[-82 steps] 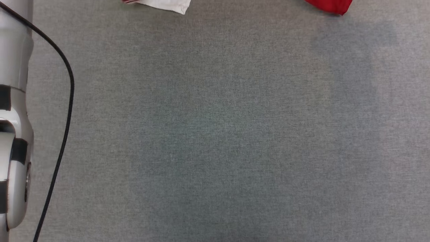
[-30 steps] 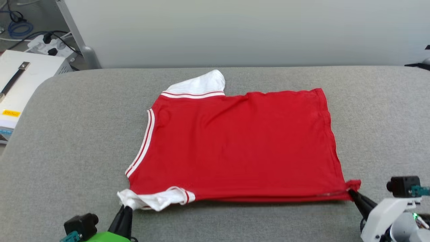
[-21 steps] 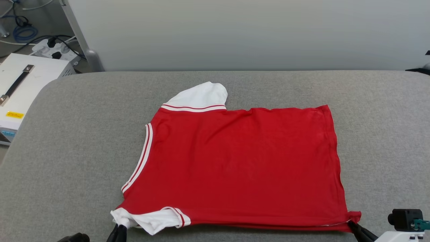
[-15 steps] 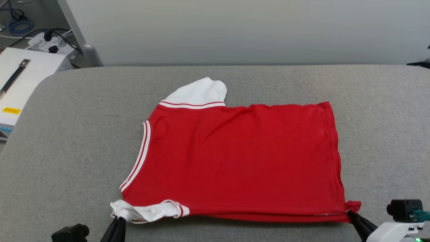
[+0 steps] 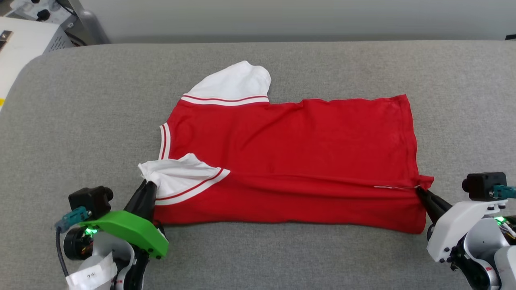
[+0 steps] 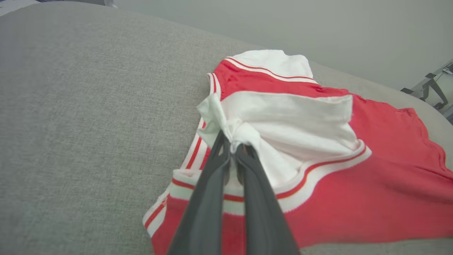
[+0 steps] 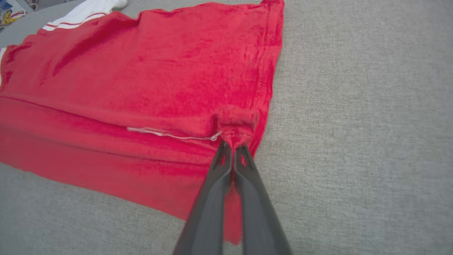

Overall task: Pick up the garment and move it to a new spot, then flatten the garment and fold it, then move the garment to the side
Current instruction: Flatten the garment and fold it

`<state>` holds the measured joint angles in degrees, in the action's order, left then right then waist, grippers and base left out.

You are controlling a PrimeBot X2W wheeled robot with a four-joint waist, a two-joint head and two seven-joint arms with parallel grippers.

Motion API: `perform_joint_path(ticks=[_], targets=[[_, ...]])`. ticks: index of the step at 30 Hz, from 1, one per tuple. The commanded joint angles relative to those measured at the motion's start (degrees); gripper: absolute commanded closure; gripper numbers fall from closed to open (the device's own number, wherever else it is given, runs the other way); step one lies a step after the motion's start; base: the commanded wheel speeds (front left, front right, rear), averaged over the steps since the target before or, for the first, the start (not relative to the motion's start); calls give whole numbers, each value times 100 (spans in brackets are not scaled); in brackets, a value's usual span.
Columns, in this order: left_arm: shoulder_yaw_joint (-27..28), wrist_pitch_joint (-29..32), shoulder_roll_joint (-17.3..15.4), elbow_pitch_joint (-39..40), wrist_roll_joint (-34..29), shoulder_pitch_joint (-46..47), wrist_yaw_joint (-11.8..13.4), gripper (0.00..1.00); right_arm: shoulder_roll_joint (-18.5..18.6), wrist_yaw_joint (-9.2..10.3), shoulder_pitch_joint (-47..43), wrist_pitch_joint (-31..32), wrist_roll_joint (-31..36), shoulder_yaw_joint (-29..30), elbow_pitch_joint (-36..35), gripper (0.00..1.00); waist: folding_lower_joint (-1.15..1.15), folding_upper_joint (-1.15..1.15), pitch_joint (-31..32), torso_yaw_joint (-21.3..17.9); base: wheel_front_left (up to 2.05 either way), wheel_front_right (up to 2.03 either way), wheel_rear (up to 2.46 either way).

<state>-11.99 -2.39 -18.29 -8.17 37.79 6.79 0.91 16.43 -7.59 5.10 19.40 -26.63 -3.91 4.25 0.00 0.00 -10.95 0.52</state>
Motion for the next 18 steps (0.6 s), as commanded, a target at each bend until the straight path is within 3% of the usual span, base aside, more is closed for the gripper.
perform_joint_path(ticks=[1,13,15,16,17,18], targets=[[-25,7,-4,-145,-30,214,-54,100,48,10,154,-51,7,-10,125,100,0,0,-225,-30,0,0,0],[-351,115,220,-1476,15,880,-368,100,122,10,770,-473,-83,-525,1250,100,0,0,-510,-25,0,0,0],[-409,129,259,-1638,32,942,-431,100,134,10,827,-575,-86,-597,1416,76,0,0,-505,-13,0,0,0],[-432,125,272,-1712,39,972,-457,100,135,10,851,-625,-90,-627,1487,58,0,0,-495,-8,0,0,0],[-449,112,283,-1767,40,993,-475,100,135,10,865,-658,-96,-643,1544,4,0,0,-478,-3,0,0,0],[-469,94,300,-1831,41,1011,-492,81,137,10,881,-729,-97,-675,1584,0,0,0,-448,4,0,0,0]])
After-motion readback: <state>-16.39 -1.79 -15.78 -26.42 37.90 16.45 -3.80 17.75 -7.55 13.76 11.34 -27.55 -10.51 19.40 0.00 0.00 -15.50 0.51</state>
